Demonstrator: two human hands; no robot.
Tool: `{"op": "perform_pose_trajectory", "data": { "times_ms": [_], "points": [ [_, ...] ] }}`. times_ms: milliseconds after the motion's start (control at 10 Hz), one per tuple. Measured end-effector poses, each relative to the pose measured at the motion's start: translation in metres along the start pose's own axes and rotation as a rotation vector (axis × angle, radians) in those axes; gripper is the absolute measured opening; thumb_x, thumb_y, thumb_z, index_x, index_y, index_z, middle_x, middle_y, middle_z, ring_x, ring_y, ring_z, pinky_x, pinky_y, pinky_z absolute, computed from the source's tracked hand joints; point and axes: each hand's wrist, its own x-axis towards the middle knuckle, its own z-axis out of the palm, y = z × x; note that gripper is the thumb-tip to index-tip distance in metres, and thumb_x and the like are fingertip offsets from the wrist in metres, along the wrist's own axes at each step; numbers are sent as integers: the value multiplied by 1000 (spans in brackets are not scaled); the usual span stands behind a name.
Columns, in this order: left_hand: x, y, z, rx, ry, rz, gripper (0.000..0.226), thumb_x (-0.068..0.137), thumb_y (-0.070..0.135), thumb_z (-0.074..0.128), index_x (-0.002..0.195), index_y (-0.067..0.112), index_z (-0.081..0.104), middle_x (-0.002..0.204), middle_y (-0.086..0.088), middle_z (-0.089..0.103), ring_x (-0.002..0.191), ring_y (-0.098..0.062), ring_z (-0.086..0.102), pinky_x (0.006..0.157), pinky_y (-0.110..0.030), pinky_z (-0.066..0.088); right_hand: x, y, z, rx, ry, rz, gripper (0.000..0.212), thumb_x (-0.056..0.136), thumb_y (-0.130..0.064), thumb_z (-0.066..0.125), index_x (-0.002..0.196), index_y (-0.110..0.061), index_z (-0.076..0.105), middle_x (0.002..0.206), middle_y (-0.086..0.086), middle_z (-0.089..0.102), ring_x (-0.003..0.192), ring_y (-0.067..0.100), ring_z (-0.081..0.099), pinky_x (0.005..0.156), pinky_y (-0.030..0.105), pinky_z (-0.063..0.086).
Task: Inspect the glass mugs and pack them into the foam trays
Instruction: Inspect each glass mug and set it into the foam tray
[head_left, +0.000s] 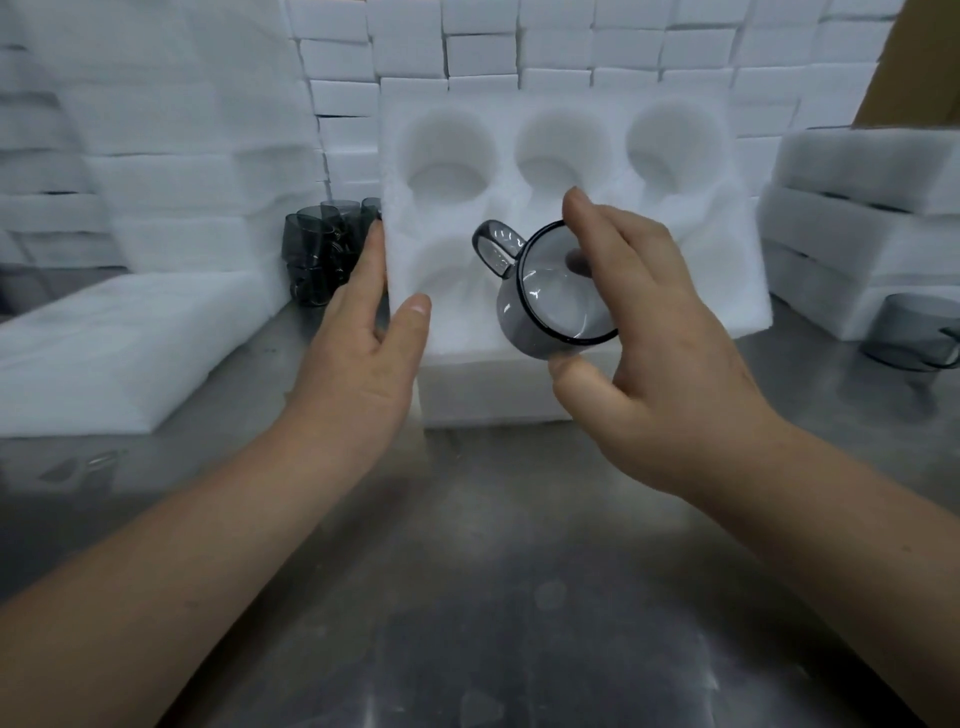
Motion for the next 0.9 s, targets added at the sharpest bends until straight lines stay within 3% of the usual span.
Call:
{"op": "perform_pose_trajectory", "data": {
  "times_ms": [100,200,400,500,600,700,800,900],
  "points": [
    [0,0,-1,-4,-14,5,67,82,44,34,147,39,17,131,23,37,118,16,32,102,-15,23,-1,7,4,-29,118,-52,78,75,-24,60,145,-10,26,135,2,41,110,7,47,86,31,48],
    [0,0,-1,-11,-15,2,67,82,45,34,147,40,17,127,27,37,115,20,30,99,-11,22,0,8,6,18,199,-39,84,75,-29,66,143,-5,25,124,-5,39,112,3,47,91,22,43],
    [1,-3,0,4,-2,15,67,81,47,34,145,44,14,132,28,33,115,22,29,90,-2,19,3,6,7,67,304,7,95,66,-39,74,141,-4,27,108,-17,32,98,0,48,92,16,43],
    [2,-4,1,9,15,-5,72,80,50,34,146,42,8,127,40,16,121,19,16,92,0,13,2,4,10,59,329,10,91,66,-40,73,140,-7,31,106,-12,35,91,-4,48,87,3,36],
    [4,-1,-2,-6,-9,4,74,79,50,36,147,41,6,139,34,20,135,4,20,113,-28,19,8,-6,17,63,344,21,88,65,-46,72,139,-13,36,102,-12,34,89,-10,45,82,-2,34],
    [5,-1,-3,-28,-24,-2,73,80,51,37,146,44,6,145,22,26,135,2,26,114,-39,24,13,-14,20,23,299,6,90,66,-50,73,140,-16,37,102,-6,34,83,-6,44,81,2,36],
    [6,-6,-2,-16,-23,18,70,82,54,34,144,47,4,117,46,17,104,38,14,101,-12,19,16,-20,23,-17,235,26,87,63,-52,73,138,-22,40,103,-5,34,86,5,47,79,14,43],
    [6,-10,0,6,-10,47,67,83,51,31,143,45,2,110,47,13,92,46,8,89,5,13,22,-21,23,-44,228,51,84,64,-52,72,137,-25,41,104,-6,33,89,8,49,77,19,45]
  ]
}}
